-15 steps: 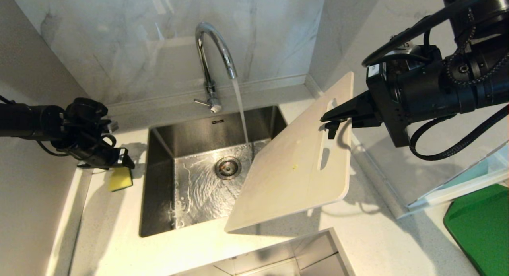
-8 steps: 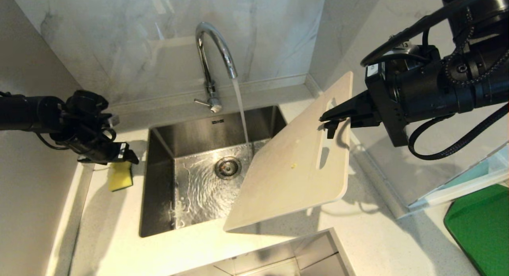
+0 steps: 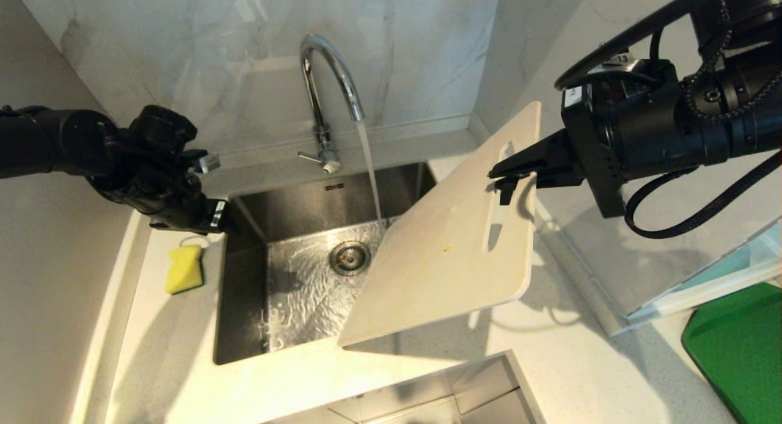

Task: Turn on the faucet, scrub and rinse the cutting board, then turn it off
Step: Scrub the cutting board underwater

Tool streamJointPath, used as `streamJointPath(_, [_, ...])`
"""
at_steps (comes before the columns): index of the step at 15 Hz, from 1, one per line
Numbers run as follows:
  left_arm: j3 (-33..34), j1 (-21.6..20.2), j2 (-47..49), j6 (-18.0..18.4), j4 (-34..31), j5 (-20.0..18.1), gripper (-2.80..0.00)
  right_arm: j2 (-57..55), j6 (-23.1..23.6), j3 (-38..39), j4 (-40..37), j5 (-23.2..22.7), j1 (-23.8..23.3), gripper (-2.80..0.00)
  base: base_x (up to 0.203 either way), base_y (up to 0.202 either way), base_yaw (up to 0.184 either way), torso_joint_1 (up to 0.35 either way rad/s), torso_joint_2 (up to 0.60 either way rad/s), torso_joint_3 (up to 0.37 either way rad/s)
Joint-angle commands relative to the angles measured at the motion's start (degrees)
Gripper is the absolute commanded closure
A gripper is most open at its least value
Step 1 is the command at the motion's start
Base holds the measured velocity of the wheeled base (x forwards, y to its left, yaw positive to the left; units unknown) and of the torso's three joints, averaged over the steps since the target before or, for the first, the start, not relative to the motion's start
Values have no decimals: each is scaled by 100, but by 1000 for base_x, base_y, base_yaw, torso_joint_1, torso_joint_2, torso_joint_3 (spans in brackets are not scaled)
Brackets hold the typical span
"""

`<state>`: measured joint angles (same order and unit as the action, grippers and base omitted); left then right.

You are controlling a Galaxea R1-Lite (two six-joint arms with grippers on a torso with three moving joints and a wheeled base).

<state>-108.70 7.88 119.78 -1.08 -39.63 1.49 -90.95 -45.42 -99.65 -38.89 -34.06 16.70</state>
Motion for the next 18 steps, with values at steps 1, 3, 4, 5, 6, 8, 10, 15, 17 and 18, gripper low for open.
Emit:
streamJointPath(1, [-3, 159, -229, -9, -216, 2, 0, 16, -32, -2, -44, -22, 0, 0, 0, 0, 0, 0, 0, 0])
streamJointPath(3, [42, 230, -307, -14, -351, -16, 0, 25, -37, 7, -49, -22, 8, 0, 0, 0, 0, 0, 0, 0])
streamJointPath(4, [88, 239, -335, -22, -357, -35, 0, 23, -37, -2, -40, -22, 9, 0, 0, 0, 0, 0, 0, 0])
streamJointPath(5, [140, 240, -388, -26, -361, -51, 0, 16, -37, -2, -31, -22, 9, 0, 0, 0, 0, 0, 0, 0])
streamJointPath(6, [193, 241, -445, -24, -367, -52, 0, 16, -37, -2, -22, -22, 9, 0, 0, 0, 0, 0, 0, 0])
streamJointPath(8, [321, 284, -717, -39, -518, -52, 0, 25, -37, -2, -31, -22, 0, 0, 0, 0, 0, 0, 0, 0])
streamJointPath(10, [414, 424, -1019, -208, -801, -52, 0, 34, -37, -2, -22, -22, 0, 0, 0, 0, 0, 0, 0, 0])
streamJointPath(15, [993, 566, -1828, -404, -1162, -3, 0, 51, -37, -19, -22, -22, 0, 0, 0, 0, 0, 0, 0, 0])
streamJointPath(17, [1223, 566, -2080, -464, -1170, 76, 0, 60, -46, -11, -22, -22, 0, 0, 0, 0, 0, 0, 0, 0])
streamJointPath(18, [1289, 566, -2180, -538, -1173, 141, 0, 78, -46, -11, -31, -22, 0, 0, 0, 0, 0, 0, 0, 0])
